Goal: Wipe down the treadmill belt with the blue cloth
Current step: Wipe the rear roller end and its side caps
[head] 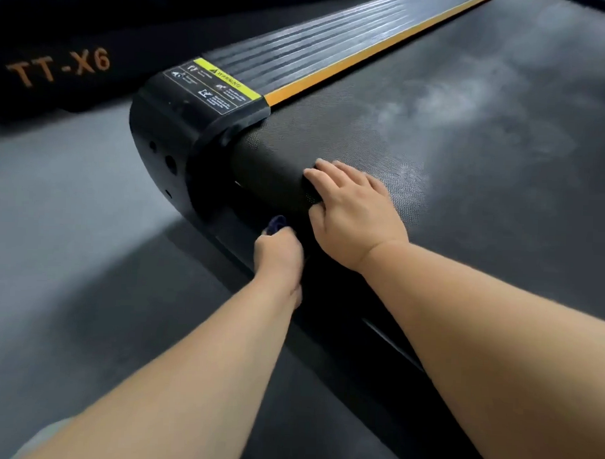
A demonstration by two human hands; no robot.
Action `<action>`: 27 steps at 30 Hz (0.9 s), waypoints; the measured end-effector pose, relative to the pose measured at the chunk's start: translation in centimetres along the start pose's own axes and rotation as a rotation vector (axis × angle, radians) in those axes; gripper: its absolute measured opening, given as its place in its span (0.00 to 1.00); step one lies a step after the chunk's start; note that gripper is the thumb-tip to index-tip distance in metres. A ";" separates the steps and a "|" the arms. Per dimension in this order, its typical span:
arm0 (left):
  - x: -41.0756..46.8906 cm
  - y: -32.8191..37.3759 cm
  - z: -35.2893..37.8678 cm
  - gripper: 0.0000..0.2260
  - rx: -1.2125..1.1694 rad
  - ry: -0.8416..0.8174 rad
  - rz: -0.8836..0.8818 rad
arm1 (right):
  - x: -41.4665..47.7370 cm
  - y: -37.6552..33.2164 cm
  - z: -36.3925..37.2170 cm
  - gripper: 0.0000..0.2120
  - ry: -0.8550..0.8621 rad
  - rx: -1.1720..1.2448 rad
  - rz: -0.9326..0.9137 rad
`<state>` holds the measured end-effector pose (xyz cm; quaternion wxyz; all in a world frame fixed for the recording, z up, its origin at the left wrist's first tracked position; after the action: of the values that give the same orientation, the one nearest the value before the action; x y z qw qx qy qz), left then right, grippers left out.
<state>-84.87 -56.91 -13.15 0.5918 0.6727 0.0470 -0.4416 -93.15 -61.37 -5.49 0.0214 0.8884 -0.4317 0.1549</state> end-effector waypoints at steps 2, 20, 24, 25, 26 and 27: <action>-1.3 -0.7 0.0 0.13 -0.103 -0.023 -0.012 | -0.6 0.0 -0.3 0.23 0.046 0.024 -0.004; 5.0 6.7 -2.0 0.15 -0.440 0.083 0.055 | -8.1 2.1 -0.3 0.19 0.329 -0.164 0.216; 5.2 5.9 -2.2 0.16 -0.331 0.033 0.078 | -8.3 2.2 -0.1 0.19 0.342 -0.160 0.194; 4.9 5.4 -2.0 0.16 -0.323 0.017 0.069 | -8.4 2.3 -0.1 0.19 0.352 -0.174 0.189; 4.5 5.0 -1.8 0.16 -0.332 -0.003 0.064 | -8.3 2.4 -0.1 0.19 0.367 -0.181 0.187; 3.9 4.6 -1.7 0.15 -0.344 -0.012 0.061 | -8.3 2.3 -0.1 0.18 0.379 -0.176 0.182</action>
<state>-78.90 -58.62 -12.34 0.7118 0.5599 0.0979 -0.4127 -99.76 -56.49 -8.01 0.1655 0.7954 -0.5104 0.2819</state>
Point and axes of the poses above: each hand's wrist, its own x-axis towards the middle knuckle, its own z-axis out of the palm, y = z × x, the point moved 1 cm from there along x, towards the middle knuckle, and after that the axes turned 10 degrees about y, right-handed, at the moved point
